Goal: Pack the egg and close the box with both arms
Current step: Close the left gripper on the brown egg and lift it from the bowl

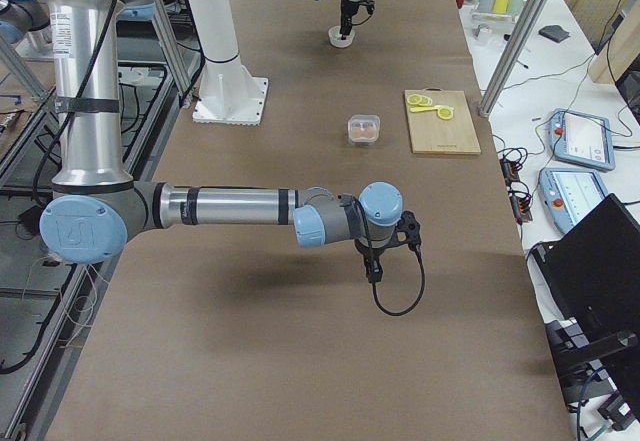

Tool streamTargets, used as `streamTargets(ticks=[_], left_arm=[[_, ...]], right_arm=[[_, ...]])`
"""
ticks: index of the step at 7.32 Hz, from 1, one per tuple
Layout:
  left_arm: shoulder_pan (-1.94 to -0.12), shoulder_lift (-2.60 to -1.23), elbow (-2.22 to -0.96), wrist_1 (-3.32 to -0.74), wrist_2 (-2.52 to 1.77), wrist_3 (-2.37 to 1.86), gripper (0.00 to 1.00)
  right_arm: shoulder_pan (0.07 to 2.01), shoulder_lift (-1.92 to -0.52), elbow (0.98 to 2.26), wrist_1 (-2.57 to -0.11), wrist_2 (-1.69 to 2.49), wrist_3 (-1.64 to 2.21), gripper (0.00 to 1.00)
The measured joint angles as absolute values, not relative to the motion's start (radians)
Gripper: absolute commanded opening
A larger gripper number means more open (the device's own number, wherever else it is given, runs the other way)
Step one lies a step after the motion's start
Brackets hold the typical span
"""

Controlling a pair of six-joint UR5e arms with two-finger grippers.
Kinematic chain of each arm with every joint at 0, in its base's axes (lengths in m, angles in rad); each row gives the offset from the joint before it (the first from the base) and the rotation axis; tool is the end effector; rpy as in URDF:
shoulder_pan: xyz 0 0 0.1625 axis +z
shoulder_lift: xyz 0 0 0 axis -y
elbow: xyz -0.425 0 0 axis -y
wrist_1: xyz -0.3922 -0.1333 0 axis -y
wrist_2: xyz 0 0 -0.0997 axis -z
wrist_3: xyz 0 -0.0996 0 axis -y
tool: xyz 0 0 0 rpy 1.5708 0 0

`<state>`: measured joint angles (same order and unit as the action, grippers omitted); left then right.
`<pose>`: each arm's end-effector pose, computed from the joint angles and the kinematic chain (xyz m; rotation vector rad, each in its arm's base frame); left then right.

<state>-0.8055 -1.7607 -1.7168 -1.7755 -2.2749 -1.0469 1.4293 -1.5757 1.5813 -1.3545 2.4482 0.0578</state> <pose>0.3487 -0.4624 0.4644 -0.2207 0.8300 -0.0738 -0.0146 -0.5044 0.6255 0.1196 -0.8909 -0.1753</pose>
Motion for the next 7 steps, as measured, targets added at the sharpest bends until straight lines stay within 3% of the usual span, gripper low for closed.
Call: streamTargets(ticks=[3, 5, 6, 7], left_arm=[[-0.803, -1.774, -1.703, -1.778, -2.275, -1.049, 0.64], [-0.802, -1.776, -1.702, -1.778, -2.275, -1.049, 0.55], [-0.8, -1.776, -1.701, -1.779, -2.275, -1.049, 0.4], [-0.798, -1.776, -1.7, -1.779, -2.275, -1.049, 0.0]], right_arm=[[1.428, -1.575, 1.58, -1.355, 2.448, 0.058, 1.0], [1.427, -1.574, 1.581, -1.354, 2.448, 0.058, 1.0], [1.427, -1.573, 1.581, -1.354, 2.448, 0.058, 1.0], [1.427, -1.573, 1.581, -1.354, 2.448, 0.058, 1.0]])
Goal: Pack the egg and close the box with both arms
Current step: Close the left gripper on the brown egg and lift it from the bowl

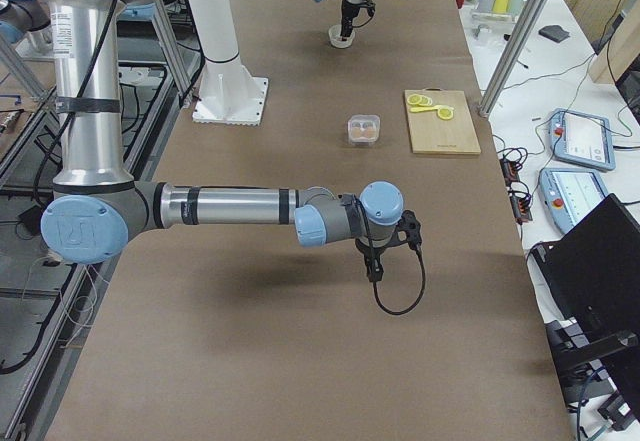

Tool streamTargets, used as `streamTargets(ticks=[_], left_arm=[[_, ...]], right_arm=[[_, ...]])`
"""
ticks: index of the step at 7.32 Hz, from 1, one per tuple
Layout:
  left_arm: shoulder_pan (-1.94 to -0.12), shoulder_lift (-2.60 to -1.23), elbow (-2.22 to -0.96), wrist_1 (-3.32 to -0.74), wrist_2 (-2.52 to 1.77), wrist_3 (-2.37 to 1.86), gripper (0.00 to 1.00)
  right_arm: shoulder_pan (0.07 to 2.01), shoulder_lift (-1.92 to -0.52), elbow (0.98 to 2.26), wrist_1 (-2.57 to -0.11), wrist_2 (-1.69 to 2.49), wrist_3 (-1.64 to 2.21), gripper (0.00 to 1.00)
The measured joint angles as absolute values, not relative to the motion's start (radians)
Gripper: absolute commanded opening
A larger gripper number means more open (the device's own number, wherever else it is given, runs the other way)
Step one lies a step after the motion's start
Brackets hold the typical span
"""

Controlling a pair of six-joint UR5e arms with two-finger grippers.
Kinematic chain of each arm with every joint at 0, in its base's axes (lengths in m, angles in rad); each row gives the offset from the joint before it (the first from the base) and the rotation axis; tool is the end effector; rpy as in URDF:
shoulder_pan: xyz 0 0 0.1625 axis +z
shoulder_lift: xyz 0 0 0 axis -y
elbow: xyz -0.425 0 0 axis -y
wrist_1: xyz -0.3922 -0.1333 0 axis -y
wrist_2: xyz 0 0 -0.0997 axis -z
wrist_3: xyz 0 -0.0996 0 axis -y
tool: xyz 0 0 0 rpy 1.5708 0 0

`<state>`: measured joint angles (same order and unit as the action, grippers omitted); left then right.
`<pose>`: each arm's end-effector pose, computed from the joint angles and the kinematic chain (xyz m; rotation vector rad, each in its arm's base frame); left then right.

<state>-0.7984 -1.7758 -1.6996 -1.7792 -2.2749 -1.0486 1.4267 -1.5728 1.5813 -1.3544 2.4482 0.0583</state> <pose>0.3566 -0.4646 0.4637 -0.2233 0.8301 -0.0682 -0.0161 -0.5057 0.6240 0.1210 -0.8913 -0.1786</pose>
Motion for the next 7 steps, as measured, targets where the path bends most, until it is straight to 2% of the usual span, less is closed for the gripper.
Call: streamTargets(ticks=[3, 7], left_arm=[[-0.797, -1.78, -1.716, -1.777, -2.278, -1.046, 0.0], [-0.857, -1.774, -1.813, -1.753, -2.282, -0.917, 0.0]], right_arm=[[1.427, -1.569, 1.582, -1.353, 2.448, 0.058, 1.0], [1.427, -1.565, 1.588, -1.353, 2.447, 0.058, 1.0]])
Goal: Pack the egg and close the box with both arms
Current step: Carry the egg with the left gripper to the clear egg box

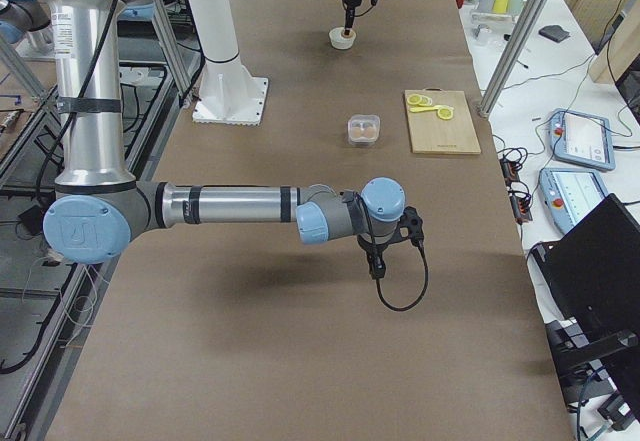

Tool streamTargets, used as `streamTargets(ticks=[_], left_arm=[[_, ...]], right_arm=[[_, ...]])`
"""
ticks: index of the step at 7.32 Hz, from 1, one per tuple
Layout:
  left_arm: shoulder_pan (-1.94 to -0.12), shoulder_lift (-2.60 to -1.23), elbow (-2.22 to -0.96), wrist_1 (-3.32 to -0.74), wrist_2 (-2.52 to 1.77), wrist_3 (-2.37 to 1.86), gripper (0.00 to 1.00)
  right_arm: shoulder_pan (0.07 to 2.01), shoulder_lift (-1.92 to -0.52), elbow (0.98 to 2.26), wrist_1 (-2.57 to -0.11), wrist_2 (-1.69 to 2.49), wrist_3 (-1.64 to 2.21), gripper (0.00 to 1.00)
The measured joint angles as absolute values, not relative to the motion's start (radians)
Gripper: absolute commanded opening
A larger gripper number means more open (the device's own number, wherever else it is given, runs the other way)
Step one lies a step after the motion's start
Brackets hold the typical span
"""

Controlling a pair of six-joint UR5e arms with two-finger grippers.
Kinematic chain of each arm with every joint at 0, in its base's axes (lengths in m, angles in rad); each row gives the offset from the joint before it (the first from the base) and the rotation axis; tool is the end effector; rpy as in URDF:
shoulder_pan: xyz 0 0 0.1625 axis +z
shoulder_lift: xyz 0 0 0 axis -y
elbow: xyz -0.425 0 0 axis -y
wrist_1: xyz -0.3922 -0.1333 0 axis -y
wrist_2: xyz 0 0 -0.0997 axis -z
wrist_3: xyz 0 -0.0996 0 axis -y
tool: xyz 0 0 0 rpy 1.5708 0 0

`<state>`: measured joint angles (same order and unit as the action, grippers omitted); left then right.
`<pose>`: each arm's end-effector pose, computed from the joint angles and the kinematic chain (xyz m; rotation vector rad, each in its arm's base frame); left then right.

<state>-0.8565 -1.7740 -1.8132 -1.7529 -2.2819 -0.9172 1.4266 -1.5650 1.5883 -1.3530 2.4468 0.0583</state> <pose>0.3183 -0.4714 0.4122 -0.0886 0.9064 0.0344 -0.0166 -0.5095 0.6165 0.1363 -0.8909 -0.1856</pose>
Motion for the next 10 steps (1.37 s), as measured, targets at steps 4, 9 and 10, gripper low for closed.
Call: streamTargets(ticks=[4, 9, 10], left_arm=[[-0.845, -1.923, -1.85, -1.74, -2.244, -0.887, 0.0], [-0.719, -2.162, -1.735, -1.994, -2.089, -0.746, 0.0], [-0.66, -2.178, -1.714, -2.063, -2.003, -0.73, 0.0]], right_arm=[[1.427, -1.559, 1.59, -1.353, 2.447, 0.058, 1.0], [1.427, -1.557, 1.585, -1.354, 2.448, 0.066, 1.0], [1.426, -1.557, 1.586, -1.354, 2.448, 0.069, 1.0]])
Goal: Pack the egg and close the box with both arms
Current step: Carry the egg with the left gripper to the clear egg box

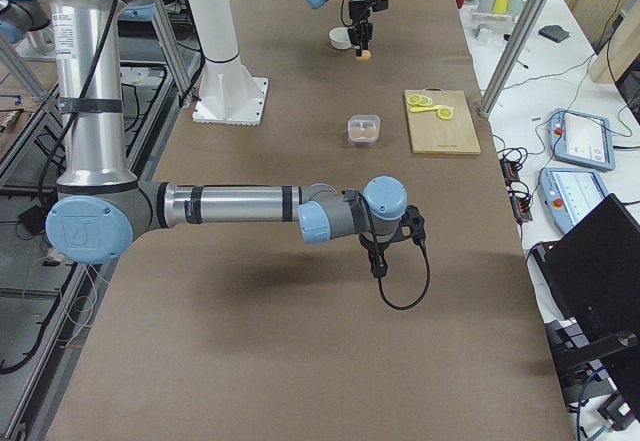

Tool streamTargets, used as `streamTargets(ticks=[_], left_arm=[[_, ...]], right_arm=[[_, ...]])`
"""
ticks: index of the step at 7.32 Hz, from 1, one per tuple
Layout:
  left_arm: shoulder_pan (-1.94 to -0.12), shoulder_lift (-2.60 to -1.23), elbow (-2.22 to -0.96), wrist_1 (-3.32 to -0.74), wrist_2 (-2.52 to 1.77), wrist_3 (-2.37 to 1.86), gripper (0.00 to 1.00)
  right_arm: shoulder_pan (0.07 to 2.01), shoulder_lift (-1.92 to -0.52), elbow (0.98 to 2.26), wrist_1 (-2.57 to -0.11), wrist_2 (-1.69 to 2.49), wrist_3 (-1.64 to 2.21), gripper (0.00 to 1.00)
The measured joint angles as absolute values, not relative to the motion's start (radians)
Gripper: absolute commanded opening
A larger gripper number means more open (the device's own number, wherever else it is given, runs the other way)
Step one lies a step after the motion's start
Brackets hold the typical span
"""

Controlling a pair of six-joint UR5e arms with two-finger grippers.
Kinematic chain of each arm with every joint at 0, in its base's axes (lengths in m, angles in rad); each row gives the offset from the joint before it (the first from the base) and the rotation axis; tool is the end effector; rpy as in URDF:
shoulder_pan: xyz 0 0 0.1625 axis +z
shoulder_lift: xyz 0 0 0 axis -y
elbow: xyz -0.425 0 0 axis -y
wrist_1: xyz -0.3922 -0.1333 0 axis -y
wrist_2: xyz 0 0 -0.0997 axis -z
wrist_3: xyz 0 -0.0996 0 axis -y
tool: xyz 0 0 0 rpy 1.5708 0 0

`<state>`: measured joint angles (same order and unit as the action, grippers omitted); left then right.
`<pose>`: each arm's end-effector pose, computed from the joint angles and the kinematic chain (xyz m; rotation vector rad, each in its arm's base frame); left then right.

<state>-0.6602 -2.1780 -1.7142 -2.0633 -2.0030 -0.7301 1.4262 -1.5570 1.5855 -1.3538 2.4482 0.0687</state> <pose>0.4549 -0.4691 0.1787 0.5627 1.1560 0.4234 -0.0174 -0.5129 0.6138 0.1354 -0.8932 -0.1784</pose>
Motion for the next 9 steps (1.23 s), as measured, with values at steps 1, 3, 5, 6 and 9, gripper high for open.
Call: streamTargets(ticks=[1, 3, 5, 6, 9], left_arm=[[-0.594, -2.182, -1.691, -2.172, -1.902, -0.717, 0.0], [-0.459, -2.198, -1.603, -2.4, -1.611, -0.703, 0.0], [-0.372, -2.25, -1.507, -2.489, -1.376, -0.661, 0.0], [-0.359, -2.301, -1.437, -2.535, -1.325, -0.644, 0.0], [-0.314, -2.375, -1.319, -2.579, -1.168, -0.631, 0.0]], right_arm=[[1.426, -1.557, 1.586, -1.354, 2.448, 0.07, 1.0], [1.425, -1.556, 1.585, -1.354, 2.448, 0.07, 1.0], [1.425, -1.556, 1.583, -1.354, 2.448, 0.071, 1.0], [1.425, -1.556, 1.583, -1.355, 2.448, 0.072, 1.0], [1.425, -1.557, 1.587, -1.355, 2.448, 0.079, 1.0]])
